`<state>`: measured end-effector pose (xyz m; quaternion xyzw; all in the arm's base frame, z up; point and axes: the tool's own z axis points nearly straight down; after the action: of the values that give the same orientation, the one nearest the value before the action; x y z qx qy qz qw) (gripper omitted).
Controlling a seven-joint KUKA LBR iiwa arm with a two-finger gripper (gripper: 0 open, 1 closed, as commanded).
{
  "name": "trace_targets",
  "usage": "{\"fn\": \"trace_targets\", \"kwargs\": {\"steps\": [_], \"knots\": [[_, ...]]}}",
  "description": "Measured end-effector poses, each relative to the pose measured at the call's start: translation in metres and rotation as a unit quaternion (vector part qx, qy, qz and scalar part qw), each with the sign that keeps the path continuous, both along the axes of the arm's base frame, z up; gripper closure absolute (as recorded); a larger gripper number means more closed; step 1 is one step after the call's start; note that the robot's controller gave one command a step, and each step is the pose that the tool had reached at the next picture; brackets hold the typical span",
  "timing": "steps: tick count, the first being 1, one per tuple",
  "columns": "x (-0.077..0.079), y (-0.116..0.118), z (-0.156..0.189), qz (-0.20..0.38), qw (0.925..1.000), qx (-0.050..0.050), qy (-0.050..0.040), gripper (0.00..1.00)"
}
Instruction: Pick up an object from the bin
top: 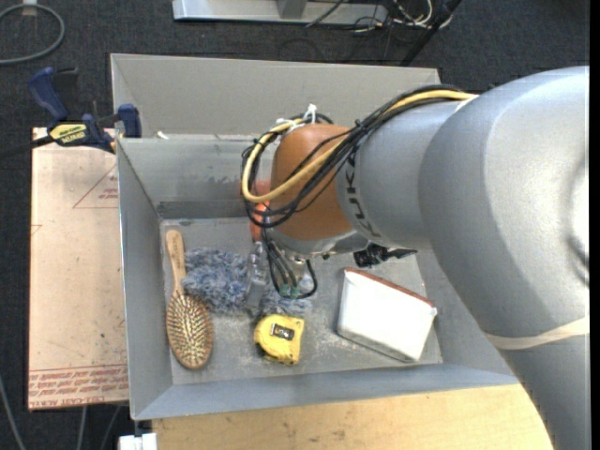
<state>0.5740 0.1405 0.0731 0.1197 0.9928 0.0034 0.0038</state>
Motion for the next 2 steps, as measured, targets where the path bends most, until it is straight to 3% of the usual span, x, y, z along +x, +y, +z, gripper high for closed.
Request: {"fn": "trace_targets", "kwargs": {"steps": [1, 2], "knots": [[-0.004, -0.005, 0.044, -0.009, 1.0, -0.001, 0.004, 1.0], [0.004, -0.003, 0.083, 0.004, 1.0, 0.0, -0.0004, 1.0]]}}
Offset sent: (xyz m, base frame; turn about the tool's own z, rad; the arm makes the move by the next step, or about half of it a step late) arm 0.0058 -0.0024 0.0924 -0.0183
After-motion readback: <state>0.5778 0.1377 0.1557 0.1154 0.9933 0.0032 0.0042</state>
